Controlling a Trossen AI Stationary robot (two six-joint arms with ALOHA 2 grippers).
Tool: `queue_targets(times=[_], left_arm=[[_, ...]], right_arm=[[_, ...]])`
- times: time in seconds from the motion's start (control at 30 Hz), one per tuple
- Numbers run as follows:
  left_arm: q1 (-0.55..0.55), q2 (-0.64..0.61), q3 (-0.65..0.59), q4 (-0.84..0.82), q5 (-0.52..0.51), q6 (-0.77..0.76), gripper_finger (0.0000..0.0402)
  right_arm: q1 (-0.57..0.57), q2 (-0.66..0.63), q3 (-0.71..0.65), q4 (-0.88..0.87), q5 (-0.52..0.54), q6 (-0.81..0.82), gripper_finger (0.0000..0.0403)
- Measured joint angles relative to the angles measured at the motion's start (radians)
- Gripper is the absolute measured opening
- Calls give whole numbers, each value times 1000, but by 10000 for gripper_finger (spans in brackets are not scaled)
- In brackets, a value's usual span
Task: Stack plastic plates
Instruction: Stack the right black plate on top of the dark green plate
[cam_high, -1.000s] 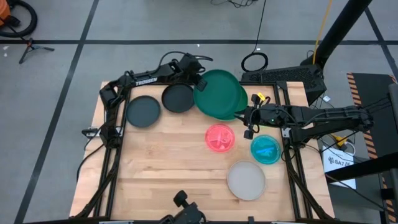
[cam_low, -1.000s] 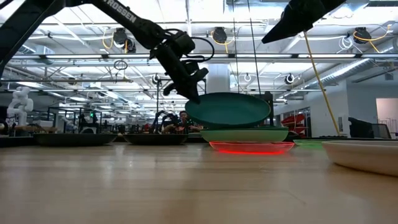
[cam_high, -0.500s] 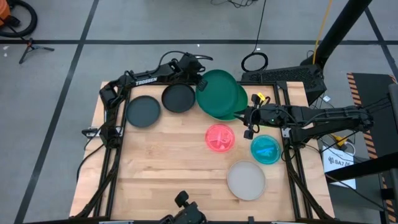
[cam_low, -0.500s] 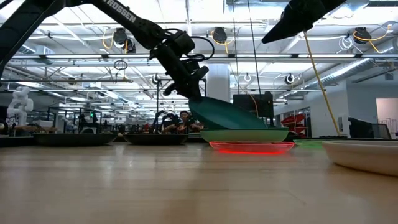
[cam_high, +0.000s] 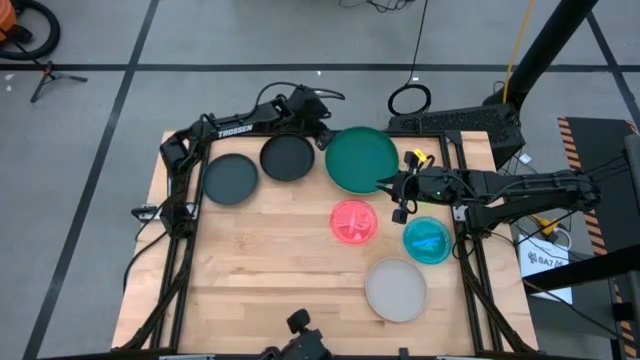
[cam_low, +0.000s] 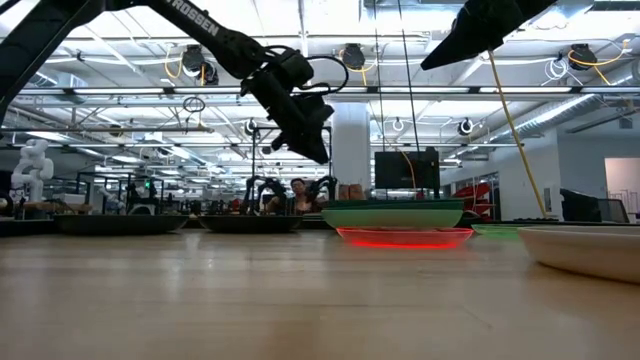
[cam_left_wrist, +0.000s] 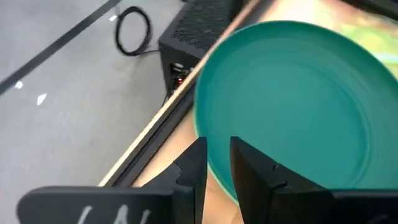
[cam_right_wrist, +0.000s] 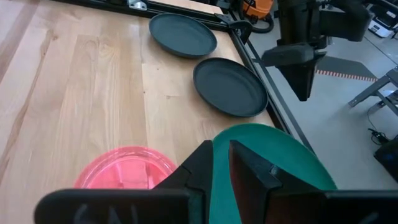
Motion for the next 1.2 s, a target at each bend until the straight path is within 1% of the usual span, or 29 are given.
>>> queue_targets(times=[0.1,0.2,0.33,0.47,0.63,0.8,0.87,0.97,1.07,1.2], left_arm=[[-19,0,0,-31,45,73,74],[-45,0,0,-70,54,115,74],[-76,0,0,-118,56,131,74],[-101,-12,0,-150,80,132,74],[-149,-72,0,-191,87,144,74],[-218,-179,-4,-216,88,198,74],[-245,-227,-38,-202,88,209,74],[-280,-311,-131,-162,87,216,74],[-312,-397,-260,-102,71,201,74],[-354,-511,-433,7,46,166,74]], right_arm=[[0,0,0,0,0,0,45],[0,0,0,0,0,0,45],[0,0,0,0,0,4,45],[0,0,0,0,0,30,45],[0,0,0,-1,0,71,45],[0,0,0,-2,0,134,45],[0,1,0,-3,0,160,45],[0,12,0,-3,0,195,45],[0,36,0,2,0,211,45],[0,82,0,59,1,213,45]])
